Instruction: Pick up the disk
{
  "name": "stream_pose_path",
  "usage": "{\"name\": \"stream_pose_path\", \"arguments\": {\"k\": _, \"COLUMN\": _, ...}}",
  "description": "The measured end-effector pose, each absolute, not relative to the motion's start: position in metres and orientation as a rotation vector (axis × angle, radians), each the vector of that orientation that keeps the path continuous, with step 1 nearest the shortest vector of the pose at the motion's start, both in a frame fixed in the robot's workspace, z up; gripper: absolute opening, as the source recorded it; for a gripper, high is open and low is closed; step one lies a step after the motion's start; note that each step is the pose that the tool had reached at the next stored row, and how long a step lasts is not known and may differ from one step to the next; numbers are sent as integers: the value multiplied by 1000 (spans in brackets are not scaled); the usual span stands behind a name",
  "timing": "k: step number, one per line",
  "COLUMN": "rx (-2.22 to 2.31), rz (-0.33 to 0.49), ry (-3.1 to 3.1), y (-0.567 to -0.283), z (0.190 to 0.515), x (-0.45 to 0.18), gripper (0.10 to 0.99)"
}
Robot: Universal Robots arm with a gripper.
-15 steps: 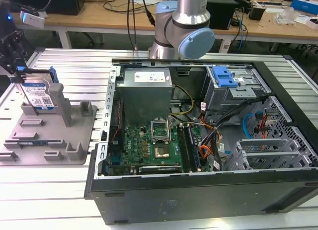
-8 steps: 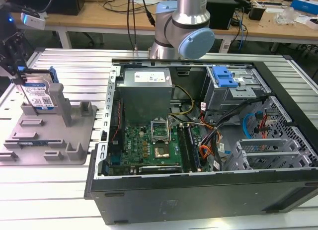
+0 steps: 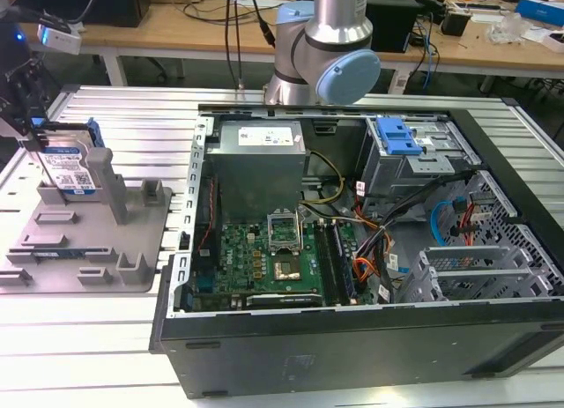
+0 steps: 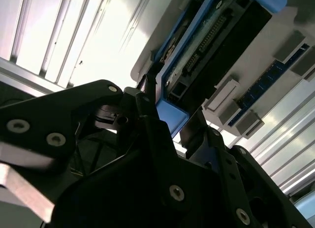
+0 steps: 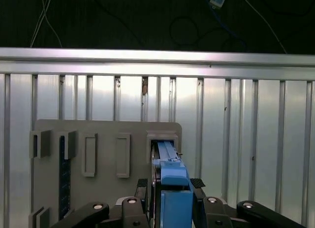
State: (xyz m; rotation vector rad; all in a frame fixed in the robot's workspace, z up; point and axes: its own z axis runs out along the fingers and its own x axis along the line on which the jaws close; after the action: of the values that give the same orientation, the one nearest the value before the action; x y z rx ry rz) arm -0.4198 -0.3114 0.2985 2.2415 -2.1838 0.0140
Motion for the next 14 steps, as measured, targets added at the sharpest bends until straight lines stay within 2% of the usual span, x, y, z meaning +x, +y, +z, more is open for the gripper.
{"name": "stream_pose_path", "arguments": {"k": 4, "rx": 2241, "rz": 14, "ry": -2184, "y": -312, "z": 298, "x": -420, "gripper": 435}}
{"name": "stream_pose_path", "arguments": {"k": 5, "rx": 2241, "rz": 14, "ry": -2184, "y": -312, "z": 298, "x": -420, "gripper": 369}}
{"name": "stream_pose_path", "arguments": {"k": 14, "rx": 2242, "rz": 14, "ry": -2184, "y": -312, "z": 300, "x": -420, "gripper": 369}}
